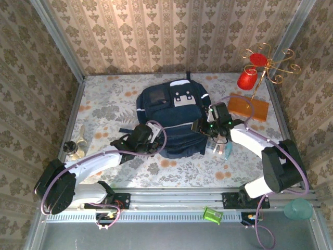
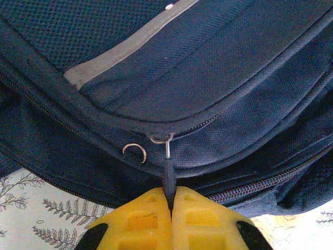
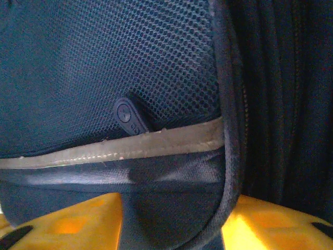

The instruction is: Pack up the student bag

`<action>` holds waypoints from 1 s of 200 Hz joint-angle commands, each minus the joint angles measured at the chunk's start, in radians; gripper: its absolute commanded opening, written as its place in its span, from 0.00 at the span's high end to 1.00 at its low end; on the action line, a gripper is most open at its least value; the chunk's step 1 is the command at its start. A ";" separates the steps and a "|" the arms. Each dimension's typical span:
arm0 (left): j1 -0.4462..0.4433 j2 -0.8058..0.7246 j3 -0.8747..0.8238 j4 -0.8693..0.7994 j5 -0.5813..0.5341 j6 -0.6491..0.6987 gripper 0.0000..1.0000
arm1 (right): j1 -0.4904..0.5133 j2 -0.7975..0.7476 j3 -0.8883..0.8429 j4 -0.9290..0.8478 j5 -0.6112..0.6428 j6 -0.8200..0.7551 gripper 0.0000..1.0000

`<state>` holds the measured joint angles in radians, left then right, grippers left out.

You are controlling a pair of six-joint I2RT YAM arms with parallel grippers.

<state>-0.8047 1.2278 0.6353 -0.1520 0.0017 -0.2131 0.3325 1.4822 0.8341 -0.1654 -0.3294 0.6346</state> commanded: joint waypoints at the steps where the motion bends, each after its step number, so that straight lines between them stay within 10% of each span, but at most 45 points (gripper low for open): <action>1: -0.014 -0.015 -0.002 -0.030 0.008 0.001 1.00 | -0.003 0.028 0.033 0.014 0.012 -0.005 0.73; 30: 0.030 -0.027 -0.003 -0.046 -0.021 0.024 1.00 | -0.034 0.029 0.076 -0.089 0.075 -0.104 1.00; 200: 0.314 0.188 0.140 0.060 -0.029 0.129 0.99 | -0.130 0.105 0.233 -0.282 -0.025 -0.374 1.00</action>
<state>-0.5350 1.3979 0.7353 -0.0772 0.0681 -0.0830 0.2394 1.5833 1.0466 -0.3931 -0.4088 0.3180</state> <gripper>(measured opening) 0.045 0.068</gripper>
